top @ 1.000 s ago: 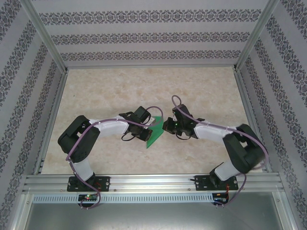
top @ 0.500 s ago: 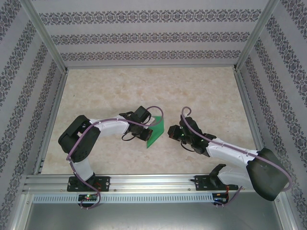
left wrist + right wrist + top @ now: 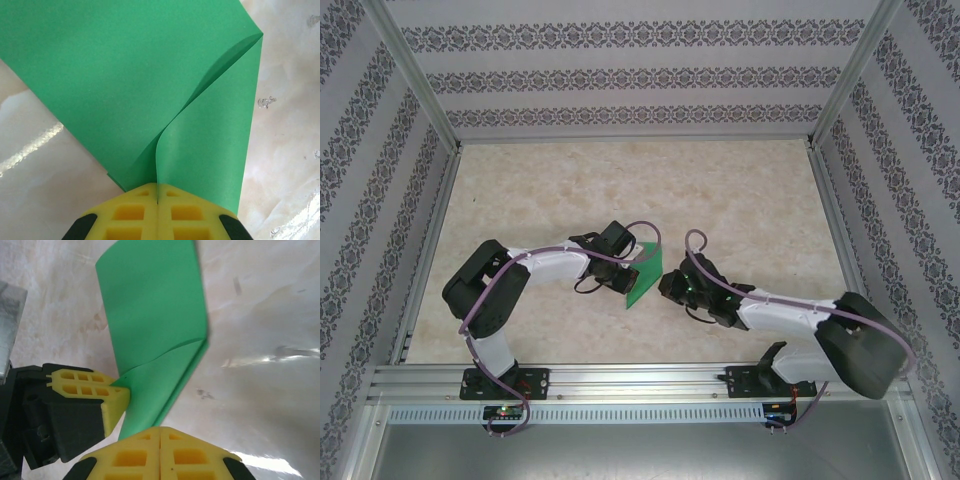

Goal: Fold a paper plane with a square sheet of paper (pick it up from the middle)
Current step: Third fold the triangle at the center of the table.

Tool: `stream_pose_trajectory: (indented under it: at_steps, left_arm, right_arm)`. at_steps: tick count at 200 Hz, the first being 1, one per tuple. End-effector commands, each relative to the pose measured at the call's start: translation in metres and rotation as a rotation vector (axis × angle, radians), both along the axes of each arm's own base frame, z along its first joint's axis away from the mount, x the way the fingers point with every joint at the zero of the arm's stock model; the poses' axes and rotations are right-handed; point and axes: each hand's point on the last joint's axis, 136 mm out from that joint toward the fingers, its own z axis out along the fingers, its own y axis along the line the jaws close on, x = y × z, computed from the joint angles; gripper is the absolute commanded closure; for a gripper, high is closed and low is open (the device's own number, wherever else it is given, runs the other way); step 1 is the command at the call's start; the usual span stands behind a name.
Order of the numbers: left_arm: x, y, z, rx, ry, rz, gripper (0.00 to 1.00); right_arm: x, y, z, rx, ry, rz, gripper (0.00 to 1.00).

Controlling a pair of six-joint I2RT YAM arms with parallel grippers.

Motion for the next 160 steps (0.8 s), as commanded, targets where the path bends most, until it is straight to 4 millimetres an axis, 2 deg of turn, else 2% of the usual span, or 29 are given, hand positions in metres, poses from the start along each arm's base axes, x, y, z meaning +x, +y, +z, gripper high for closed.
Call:
stream_pose_trajectory:
  at_steps: [1,26,73,90,102,113,133,160]
  left_arm:
    - [-0.01,0.019,-0.029,0.096,0.065,0.013,1.0]
    - [-0.01,0.019,-0.029,0.097,0.069,0.012,1.0]
    - [-0.01,0.018,-0.03,0.095,0.073,0.009,1.0]
    - [-0.011,0.018,-0.031,0.096,0.075,0.009,1.0]
    - [-0.011,0.019,-0.032,0.103,0.078,0.009,1.0]
    - [-0.011,0.019,-0.032,0.104,0.076,0.012,1.0]
    - [-0.011,0.02,-0.031,0.107,0.074,0.011,1.0]
    - [-0.01,0.019,-0.029,0.103,0.068,0.012,1.0]
  right_arm:
    - [0.01,0.027,0.012,0.114,-0.023,-0.01,0.95]
    - [0.013,0.043,0.0,0.131,0.008,0.008,0.97]
    - [0.015,0.069,-0.01,0.203,0.028,0.043,0.99]
    - [0.012,0.066,-0.027,0.147,0.07,0.033,0.99]
    - [0.006,0.057,-0.042,0.077,0.115,0.018,1.0]
    - [0.002,0.048,-0.047,0.025,0.13,-0.005,1.0]
    - [-0.001,0.039,-0.037,-0.003,0.108,-0.012,1.0]
    - [-0.001,0.028,-0.008,-0.044,0.031,0.0,0.95]
